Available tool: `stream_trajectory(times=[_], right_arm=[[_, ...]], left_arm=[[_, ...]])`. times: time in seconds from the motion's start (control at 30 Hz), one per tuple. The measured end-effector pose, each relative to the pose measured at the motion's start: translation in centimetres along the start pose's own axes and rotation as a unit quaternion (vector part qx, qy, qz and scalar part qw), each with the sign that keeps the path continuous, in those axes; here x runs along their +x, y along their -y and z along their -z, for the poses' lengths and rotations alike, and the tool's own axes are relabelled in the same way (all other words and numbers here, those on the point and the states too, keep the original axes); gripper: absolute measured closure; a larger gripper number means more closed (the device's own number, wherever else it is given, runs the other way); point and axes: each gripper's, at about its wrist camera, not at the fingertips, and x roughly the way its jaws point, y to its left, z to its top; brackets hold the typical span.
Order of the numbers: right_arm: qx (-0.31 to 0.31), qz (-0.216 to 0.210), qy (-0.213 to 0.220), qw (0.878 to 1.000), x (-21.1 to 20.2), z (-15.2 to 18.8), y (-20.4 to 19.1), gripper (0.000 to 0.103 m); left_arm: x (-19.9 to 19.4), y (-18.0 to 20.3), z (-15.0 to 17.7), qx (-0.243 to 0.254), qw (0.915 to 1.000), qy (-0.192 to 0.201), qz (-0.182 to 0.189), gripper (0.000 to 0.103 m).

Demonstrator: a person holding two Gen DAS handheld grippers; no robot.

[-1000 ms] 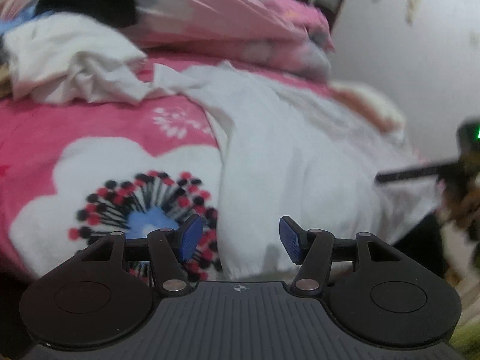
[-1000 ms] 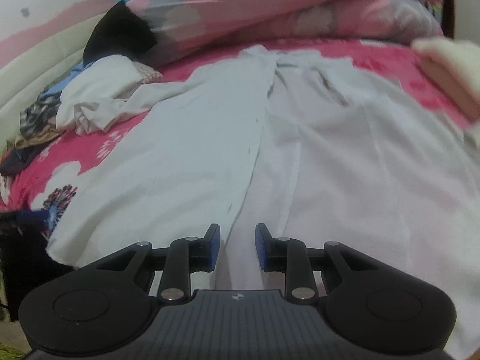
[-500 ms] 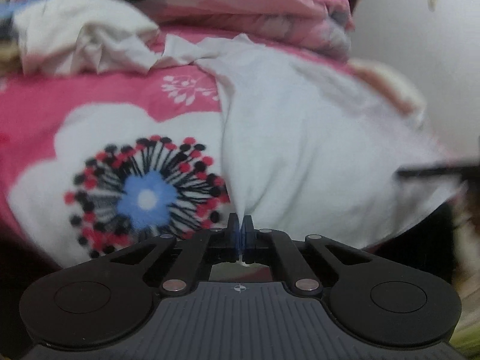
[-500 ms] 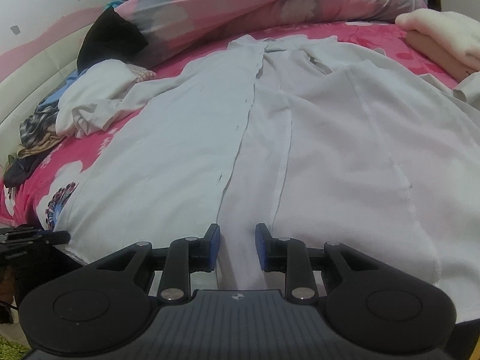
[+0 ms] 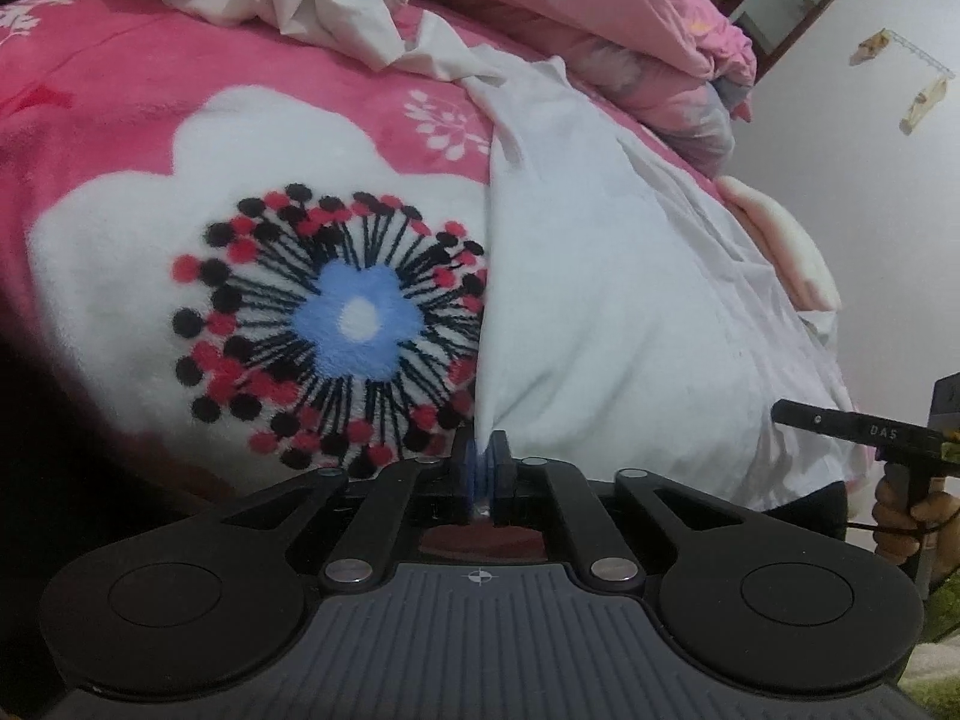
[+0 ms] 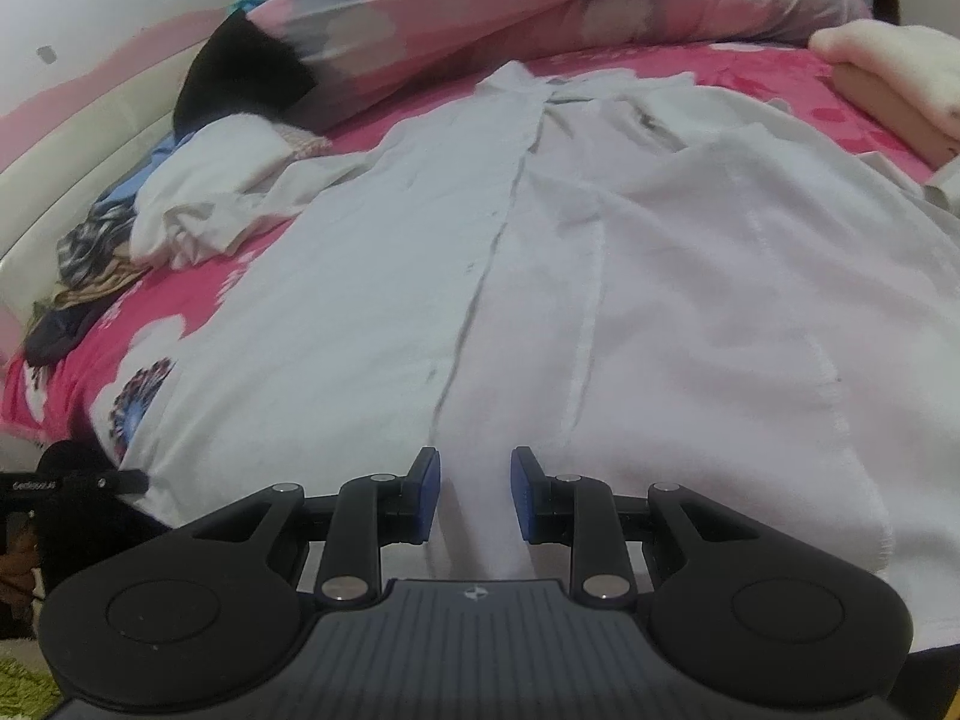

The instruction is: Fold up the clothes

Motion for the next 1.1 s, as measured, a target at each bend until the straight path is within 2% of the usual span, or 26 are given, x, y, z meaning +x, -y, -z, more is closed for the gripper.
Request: stream_trajectory(times=[0.03,0.1,0.23,0.37,0.53,0.67,0.77,0.87,1.0,1.1], right_arm=[[-0.003,-0.002,-0.002,1.0,0.0,0.0,-0.2,0.073],[-0.007,-0.006,-0.006,1.0,0.2,0.1,-0.5,0.07],[-0.013,-0.008,-0.009,1.0,0.7,-0.1,-0.9,0.07],[-0.025,-0.006,0.013,1.0,0.4,-1.5,-1.4,0.07],[-0.064,-0.033,0.045,0.996,1.6,-6.9,-3.7,0.07],[-0.1,-0.068,0.039,0.992,5.2,-12.0,-7.7,0.07],[-0.168,-0.074,0.024,0.983,9.3,-15.6,-12.1,0.07],[-0.246,-0.044,0.007,0.968,14.1,-18.1,-16.1,0.07],[-0.319,-0.002,-0.006,0.948,19.2,-19.4,-18.2,0.07],[-0.368,0.029,-0.014,0.929,22.8,-20.2,-19.4,0.068]], left_arm=[[0.0,-0.1,0.0,0.0,1.0,0.001,0.0,0.078],[0.2,0.0,0.0,0.007,1.0,0.0,-0.002,0.07],[0.6,0.2,-0.1,0.021,0.9998,-0.003,-0.006,0.069],[1.1,0.5,0.1,0.044,0.999,-0.003,-0.011,0.07],[1.4,0.2,0.3,0.049,0.9988,0.001,-0.002,0.07],[1.3,-0.5,0.5,0.042,0.9989,0.009,0.016,0.07],[1.3,-1.2,0.7,0.037,0.9986,0.015,0.033,0.071],[1.4,-1.9,1.0,0.036,0.9977,0.024,0.052,0.072],[1.5,-3.0,1.3,0.034,0.9956,0.039,0.078,0.077],[1.8,-4.3,1.4,0.008,0.9934,0.05,0.103,0.083]])
